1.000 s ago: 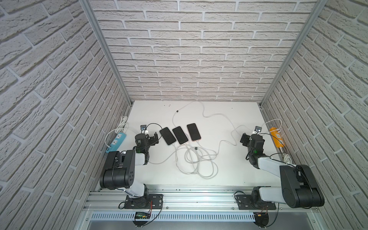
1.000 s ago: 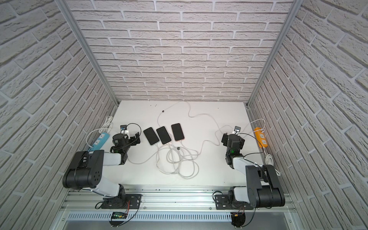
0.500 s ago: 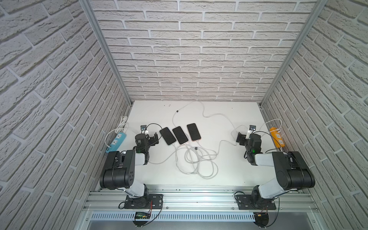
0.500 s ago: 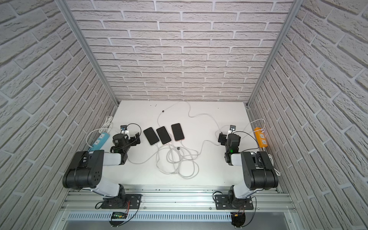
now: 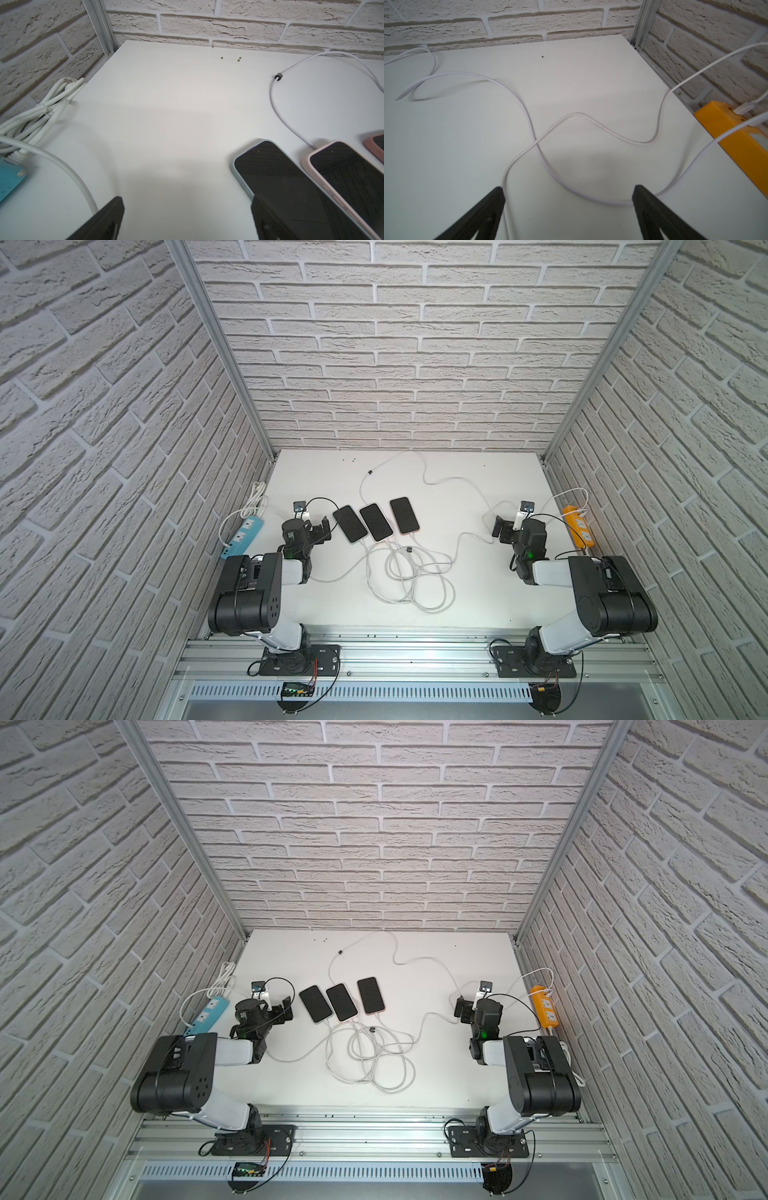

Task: Plug the charging cable into the phone
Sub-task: Reset both arms

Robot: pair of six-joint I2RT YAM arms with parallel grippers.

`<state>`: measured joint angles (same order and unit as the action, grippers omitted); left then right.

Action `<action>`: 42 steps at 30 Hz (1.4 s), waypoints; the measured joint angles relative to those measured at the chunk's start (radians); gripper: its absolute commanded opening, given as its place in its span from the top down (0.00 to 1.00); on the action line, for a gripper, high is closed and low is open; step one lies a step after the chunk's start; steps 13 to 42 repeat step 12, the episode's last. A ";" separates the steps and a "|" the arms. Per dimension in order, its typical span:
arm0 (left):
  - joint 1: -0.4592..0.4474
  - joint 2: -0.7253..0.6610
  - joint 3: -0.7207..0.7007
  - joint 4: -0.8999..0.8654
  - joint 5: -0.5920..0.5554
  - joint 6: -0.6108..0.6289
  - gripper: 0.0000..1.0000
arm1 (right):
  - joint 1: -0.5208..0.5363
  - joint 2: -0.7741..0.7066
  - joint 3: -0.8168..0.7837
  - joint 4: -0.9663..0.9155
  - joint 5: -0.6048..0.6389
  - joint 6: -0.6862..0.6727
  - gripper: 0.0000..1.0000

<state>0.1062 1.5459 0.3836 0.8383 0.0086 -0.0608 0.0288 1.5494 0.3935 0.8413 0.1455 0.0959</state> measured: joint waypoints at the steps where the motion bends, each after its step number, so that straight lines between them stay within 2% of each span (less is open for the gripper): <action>1: 0.000 0.000 0.000 0.000 0.000 0.000 0.01 | 0.000 0.000 0.000 0.000 0.000 0.000 0.01; 42: 0.000 0.000 0.000 0.000 0.008 0.000 0.02 | 0.000 0.000 0.000 0.000 0.000 0.000 0.01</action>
